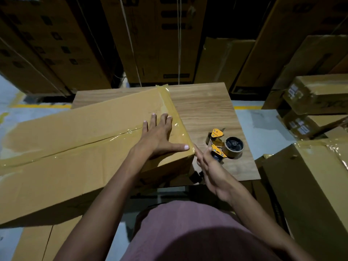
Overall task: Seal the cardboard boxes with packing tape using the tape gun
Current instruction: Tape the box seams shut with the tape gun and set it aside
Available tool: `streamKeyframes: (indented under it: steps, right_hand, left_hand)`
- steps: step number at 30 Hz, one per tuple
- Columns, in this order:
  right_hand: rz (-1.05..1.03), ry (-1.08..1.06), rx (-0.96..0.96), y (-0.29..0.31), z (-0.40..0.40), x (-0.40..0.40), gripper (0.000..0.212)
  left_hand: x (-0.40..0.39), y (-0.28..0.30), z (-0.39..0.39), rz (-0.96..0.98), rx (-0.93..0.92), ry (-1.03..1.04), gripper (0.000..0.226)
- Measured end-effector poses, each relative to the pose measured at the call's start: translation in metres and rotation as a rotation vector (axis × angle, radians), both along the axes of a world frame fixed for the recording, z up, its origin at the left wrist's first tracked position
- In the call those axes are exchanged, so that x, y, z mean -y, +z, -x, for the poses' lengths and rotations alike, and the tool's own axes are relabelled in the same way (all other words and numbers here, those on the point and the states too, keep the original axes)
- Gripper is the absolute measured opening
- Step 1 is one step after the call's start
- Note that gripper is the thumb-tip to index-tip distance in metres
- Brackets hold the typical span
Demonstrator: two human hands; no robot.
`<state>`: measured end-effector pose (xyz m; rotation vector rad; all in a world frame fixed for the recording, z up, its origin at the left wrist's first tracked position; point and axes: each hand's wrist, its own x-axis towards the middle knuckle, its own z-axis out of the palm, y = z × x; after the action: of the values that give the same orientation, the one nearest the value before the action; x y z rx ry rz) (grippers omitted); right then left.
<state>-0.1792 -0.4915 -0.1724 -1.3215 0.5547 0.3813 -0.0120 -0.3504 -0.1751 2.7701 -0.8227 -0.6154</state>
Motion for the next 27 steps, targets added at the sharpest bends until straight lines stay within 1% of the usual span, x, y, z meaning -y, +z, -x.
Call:
streamKeyframes:
  steps: [3, 6, 9, 11, 13, 14, 15, 17, 18, 19, 21, 23, 25, 27]
  right_hand:
    - [-0.024, -0.066, 0.002, -0.004, -0.023, -0.006, 0.071]
    - [-0.033, -0.085, -0.01, -0.016, -0.051, -0.002, 0.079]
    - [0.076, -0.074, -0.015, -0.025, -0.072, -0.001, 0.089]
    - [0.122, -0.08, 0.01, -0.03, -0.071, -0.001, 0.101]
    - [0.147, -0.138, 0.05, -0.031, -0.063, -0.009, 0.111]
    - [0.14, -0.181, 0.083, -0.028, -0.06, -0.017, 0.111]
    - [0.146, -0.222, 0.128, -0.028, -0.058, -0.024, 0.107]
    - [0.16, -0.276, 0.187, -0.029, -0.055, -0.032, 0.091]
    - [0.148, -0.275, 0.181, -0.029, -0.054, -0.032, 0.093]
    - [0.152, -0.245, 0.148, -0.03, -0.055, -0.028, 0.103]
    - [0.223, -0.124, 0.088, -0.02, -0.057, -0.016, 0.12]
    - [0.286, 0.0, 0.026, -0.009, -0.065, -0.003, 0.12]
    - [0.264, 0.082, -0.049, -0.001, -0.073, 0.004, 0.112]
    - [0.27, 0.068, -0.029, 0.0, -0.086, 0.006, 0.084]
  left_hand:
    - [0.004, 0.005, -0.008, -0.087, 0.044, -0.099, 0.141]
    - [0.008, 0.01, -0.014, -0.132, 0.037, -0.141, 0.145]
    - [0.007, 0.013, -0.019, -0.163, 0.033, -0.161, 0.147]
    - [0.006, 0.012, -0.021, -0.162, 0.062, -0.176, 0.147]
    - [0.005, 0.009, -0.017, -0.157, 0.094, -0.201, 0.148]
    - [0.004, 0.007, -0.014, -0.15, 0.1, -0.205, 0.15]
    - [0.003, 0.004, -0.012, -0.144, 0.102, -0.209, 0.153]
    - [0.004, -0.001, -0.01, -0.131, 0.103, -0.227, 0.155]
    - [0.004, -0.001, -0.01, -0.119, 0.094, -0.236, 0.154]
    - [0.003, -0.001, -0.01, -0.101, 0.085, -0.246, 0.148]
    - [-0.002, 0.0, -0.018, -0.055, 0.11, -0.276, 0.126]
    - [-0.005, 0.004, -0.03, -0.01, 0.196, -0.306, 0.095]
    - [-0.009, 0.008, -0.042, 0.02, 0.242, -0.32, 0.07]
    - [-0.011, 0.01, -0.053, 0.081, 0.224, -0.298, 0.062]
